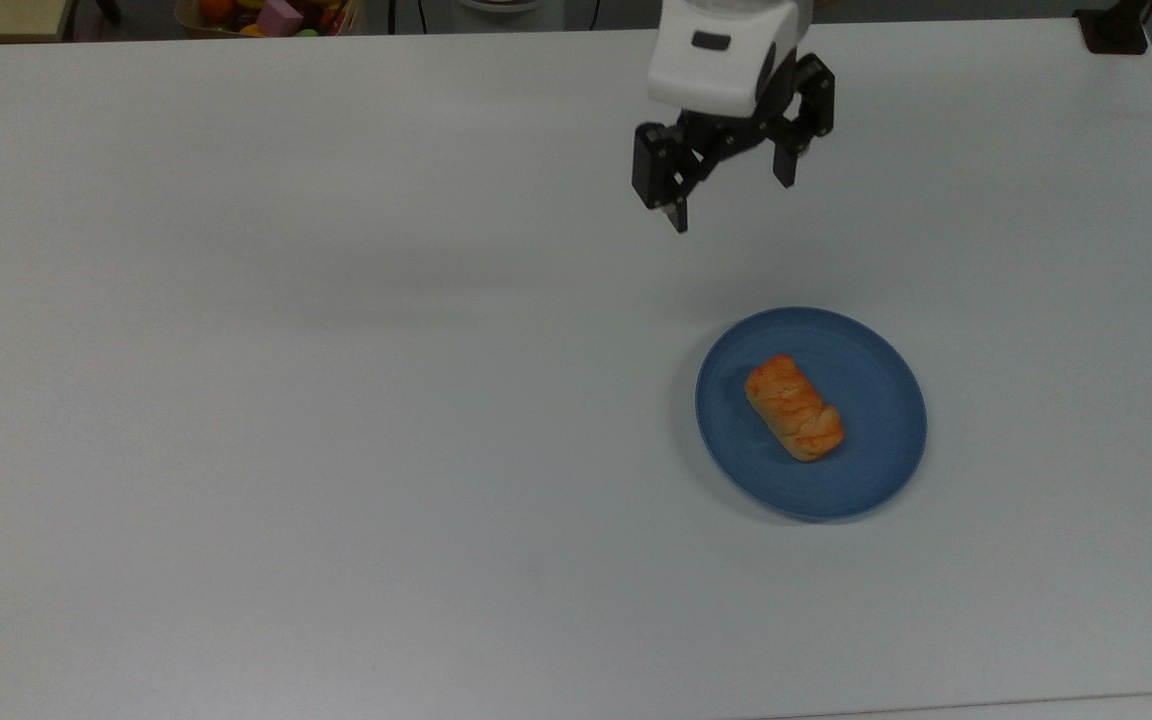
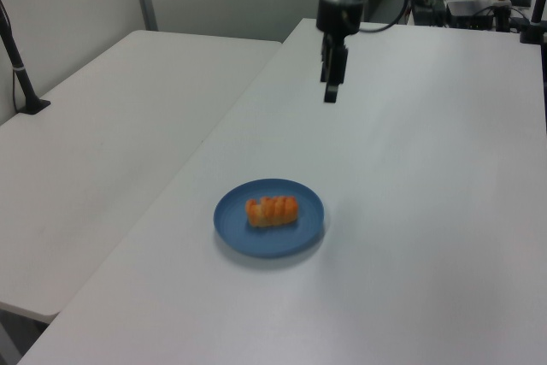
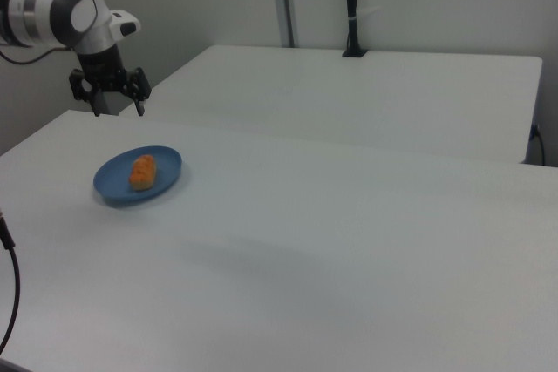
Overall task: Put the bread on the table
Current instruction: 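Lower the open gripper around the bread roll and close it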
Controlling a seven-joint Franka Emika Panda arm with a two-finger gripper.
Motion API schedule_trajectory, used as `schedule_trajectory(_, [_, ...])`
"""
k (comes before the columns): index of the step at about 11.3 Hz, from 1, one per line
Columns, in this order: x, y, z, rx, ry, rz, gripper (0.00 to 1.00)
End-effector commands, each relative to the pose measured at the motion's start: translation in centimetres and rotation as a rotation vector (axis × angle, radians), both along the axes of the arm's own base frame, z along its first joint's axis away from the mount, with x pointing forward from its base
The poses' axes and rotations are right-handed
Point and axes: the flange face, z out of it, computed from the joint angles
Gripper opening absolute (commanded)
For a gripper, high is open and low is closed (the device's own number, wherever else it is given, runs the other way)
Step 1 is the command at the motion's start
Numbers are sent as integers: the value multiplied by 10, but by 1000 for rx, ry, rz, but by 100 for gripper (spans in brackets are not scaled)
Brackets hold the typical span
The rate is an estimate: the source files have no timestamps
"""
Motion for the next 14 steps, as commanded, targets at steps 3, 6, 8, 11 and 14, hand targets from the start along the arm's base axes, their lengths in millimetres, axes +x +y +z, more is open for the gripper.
schedule_trajectory(3, [31, 40, -67, 0, -85, 43, 100])
schedule_trajectory(6, [41, 64, -112, 5, -122, 33, 100])
schedule_trajectory(8, [44, 80, -144, -5, -156, 8, 100])
schedule_trajectory(11, [48, 92, -176, 1, -179, -9, 100])
schedule_trajectory(14, [49, 102, -200, -4, -203, -33, 100])
